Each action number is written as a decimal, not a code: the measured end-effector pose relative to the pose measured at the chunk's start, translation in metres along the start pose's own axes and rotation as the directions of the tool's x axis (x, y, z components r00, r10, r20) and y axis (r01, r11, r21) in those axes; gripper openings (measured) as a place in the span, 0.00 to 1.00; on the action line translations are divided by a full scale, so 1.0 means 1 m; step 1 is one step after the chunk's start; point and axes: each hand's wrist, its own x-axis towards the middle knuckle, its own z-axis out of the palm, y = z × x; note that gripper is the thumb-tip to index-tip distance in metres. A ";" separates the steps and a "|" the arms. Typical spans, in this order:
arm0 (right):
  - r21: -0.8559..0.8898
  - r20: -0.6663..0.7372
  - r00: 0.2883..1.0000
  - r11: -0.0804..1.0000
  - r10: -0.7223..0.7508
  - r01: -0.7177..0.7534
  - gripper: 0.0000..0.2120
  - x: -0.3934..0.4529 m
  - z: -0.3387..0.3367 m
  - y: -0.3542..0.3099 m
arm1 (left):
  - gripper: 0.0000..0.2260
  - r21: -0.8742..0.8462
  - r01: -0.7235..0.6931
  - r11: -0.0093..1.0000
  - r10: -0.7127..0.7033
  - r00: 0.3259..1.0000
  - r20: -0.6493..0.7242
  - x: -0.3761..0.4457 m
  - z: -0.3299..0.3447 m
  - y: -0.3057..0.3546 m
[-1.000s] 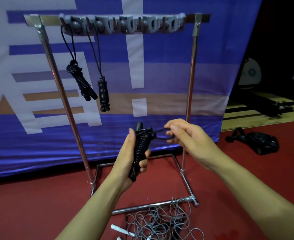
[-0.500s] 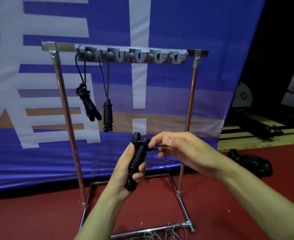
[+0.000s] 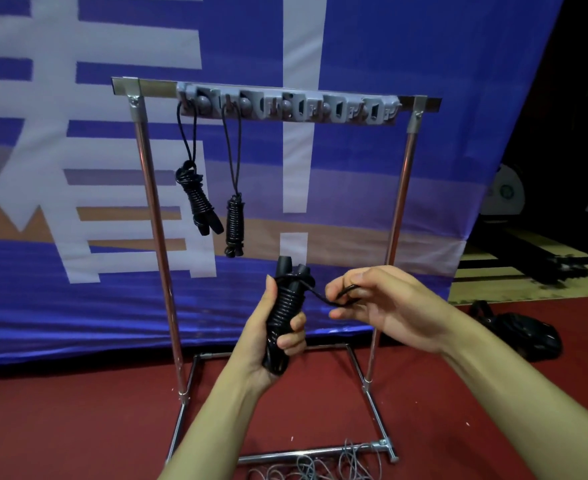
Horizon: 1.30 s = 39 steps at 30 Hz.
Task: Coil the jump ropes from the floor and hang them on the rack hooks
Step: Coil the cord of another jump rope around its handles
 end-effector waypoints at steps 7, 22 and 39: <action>-0.580 0.032 0.978 0.793 -0.204 0.185 0.08 0.026 -0.006 -0.040 | 0.24 0.082 0.108 0.991 -0.101 0.991 -0.088 0.014 0.012 0.005; -0.866 -0.021 0.974 0.490 -0.227 0.096 0.17 0.080 -0.011 -0.063 | 0.18 0.583 0.247 0.774 -0.254 0.965 -0.072 0.027 0.054 0.024; -0.732 -0.019 0.994 0.679 -0.107 0.059 0.14 0.060 -0.017 -0.068 | 0.37 0.520 0.204 0.830 -0.242 0.970 0.007 0.018 0.038 0.010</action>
